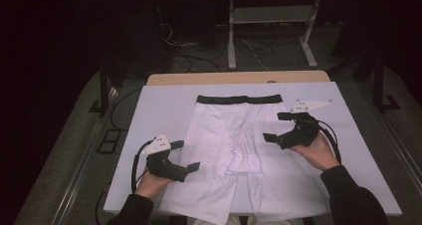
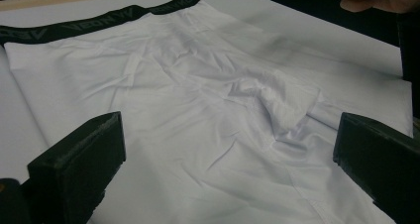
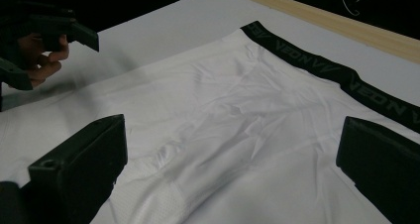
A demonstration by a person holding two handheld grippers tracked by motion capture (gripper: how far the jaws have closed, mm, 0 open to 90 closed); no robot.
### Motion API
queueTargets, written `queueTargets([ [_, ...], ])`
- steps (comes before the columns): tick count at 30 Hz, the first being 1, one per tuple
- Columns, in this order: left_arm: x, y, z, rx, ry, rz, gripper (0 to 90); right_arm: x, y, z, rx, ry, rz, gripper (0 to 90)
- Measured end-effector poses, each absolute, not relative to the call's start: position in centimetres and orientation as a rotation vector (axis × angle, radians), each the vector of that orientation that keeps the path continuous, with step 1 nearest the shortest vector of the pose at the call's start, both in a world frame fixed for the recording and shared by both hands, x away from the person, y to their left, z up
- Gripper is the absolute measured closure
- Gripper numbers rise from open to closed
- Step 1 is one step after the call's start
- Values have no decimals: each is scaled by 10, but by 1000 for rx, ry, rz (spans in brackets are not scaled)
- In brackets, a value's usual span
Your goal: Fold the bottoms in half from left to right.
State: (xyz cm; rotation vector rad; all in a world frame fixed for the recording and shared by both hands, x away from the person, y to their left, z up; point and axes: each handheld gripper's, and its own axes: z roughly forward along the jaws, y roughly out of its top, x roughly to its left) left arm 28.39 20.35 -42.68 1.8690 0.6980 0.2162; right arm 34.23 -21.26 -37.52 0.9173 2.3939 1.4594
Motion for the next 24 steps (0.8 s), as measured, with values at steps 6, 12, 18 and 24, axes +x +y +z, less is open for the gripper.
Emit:
queueTargets([
  [6,284,204,-427,1869,697,215,0,350,-203,-372,900,2404,1457,0],
  [12,284,204,-427,1867,696,214,0,355,-196,-368,889,2412,1453,0],
  [18,284,204,-427,1867,696,213,0,360,-189,-364,868,2418,1453,0],
  [24,284,204,-427,1866,696,212,0,363,-181,-361,863,2428,1449,0],
])
